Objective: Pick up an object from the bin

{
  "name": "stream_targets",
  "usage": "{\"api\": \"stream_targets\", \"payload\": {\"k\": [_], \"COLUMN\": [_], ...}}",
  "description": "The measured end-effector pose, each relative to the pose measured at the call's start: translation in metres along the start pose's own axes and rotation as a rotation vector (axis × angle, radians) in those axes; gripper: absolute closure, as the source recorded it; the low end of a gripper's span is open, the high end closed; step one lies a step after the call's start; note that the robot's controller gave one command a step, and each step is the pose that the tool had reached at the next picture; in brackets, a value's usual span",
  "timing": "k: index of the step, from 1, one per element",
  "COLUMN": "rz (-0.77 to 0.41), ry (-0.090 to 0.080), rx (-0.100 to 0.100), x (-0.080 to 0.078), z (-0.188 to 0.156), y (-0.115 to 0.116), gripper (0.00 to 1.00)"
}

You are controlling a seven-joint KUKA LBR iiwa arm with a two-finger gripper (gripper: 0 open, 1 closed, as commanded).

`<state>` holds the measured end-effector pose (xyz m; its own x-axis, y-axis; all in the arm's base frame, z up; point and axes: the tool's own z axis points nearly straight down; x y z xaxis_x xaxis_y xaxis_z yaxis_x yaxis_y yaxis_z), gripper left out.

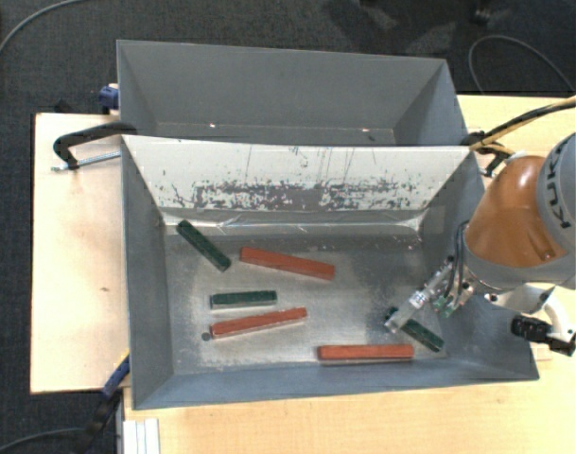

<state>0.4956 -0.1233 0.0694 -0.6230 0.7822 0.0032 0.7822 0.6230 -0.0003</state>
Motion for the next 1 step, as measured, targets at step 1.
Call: {"api": "stream_targets", "payload": {"k": [1], "rz": [-0.483], "ry": [-0.005], "rx": [-0.003], "x": [0.009], "z": [-0.0017], "y": [0.003], "gripper": [0.0]}}
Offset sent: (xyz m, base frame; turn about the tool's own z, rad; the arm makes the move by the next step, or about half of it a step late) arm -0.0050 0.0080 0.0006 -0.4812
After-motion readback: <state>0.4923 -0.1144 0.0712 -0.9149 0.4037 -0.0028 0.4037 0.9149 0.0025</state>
